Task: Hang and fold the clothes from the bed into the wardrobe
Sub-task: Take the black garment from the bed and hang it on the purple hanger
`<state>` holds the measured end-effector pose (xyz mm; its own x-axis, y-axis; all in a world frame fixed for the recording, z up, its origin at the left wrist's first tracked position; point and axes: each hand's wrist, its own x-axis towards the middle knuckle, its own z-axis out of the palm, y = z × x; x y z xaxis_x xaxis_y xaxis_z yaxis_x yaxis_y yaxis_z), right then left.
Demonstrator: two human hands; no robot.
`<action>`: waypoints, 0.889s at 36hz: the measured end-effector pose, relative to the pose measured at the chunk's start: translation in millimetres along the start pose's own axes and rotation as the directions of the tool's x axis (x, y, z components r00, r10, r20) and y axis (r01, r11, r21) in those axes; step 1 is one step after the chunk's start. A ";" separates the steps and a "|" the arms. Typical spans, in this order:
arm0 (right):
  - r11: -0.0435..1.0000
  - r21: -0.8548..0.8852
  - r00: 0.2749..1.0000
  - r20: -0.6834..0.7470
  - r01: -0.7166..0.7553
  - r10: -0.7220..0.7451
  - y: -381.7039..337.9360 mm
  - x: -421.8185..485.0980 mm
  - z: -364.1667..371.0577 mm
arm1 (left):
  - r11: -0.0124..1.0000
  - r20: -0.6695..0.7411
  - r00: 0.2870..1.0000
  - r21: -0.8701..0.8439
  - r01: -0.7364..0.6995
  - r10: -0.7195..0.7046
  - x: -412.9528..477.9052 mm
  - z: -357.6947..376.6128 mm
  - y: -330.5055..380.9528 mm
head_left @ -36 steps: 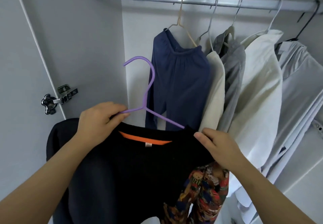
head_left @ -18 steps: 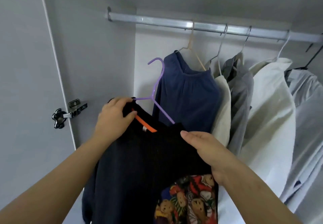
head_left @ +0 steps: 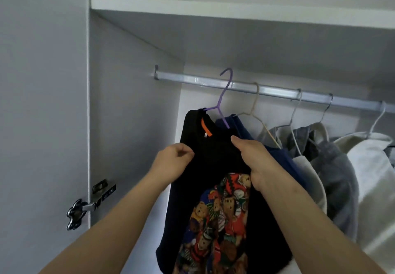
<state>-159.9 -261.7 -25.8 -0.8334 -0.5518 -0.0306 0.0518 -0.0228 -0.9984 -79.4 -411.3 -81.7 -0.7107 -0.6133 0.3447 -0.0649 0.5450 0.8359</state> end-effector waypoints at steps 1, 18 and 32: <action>1.000 0.014 1.000 -0.004 0.008 -0.007 -4.6 7.2 4.9 | 1.000 0.003 1.000 -0.021 -0.001 0.002 5.0 -2.5 -0.5; 0.999 -0.031 0.999 -0.039 0.027 -0.028 16.4 95.6 77.2 | 0.951 0.054 0.997 -0.300 0.074 -0.061 66.4 -17.7 -37.6; 0.974 -0.113 0.966 -0.146 0.199 -0.214 49.7 81.1 71.0 | 0.861 0.078 0.993 -0.496 0.116 -0.088 54.8 -2.8 -37.8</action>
<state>-185.8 -366.8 -74.5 -0.8962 -0.4067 0.1773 -0.1773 -0.0380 -0.9834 -113.9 -467.0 -93.2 -0.7549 -0.6123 0.2349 0.2092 0.1146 0.9711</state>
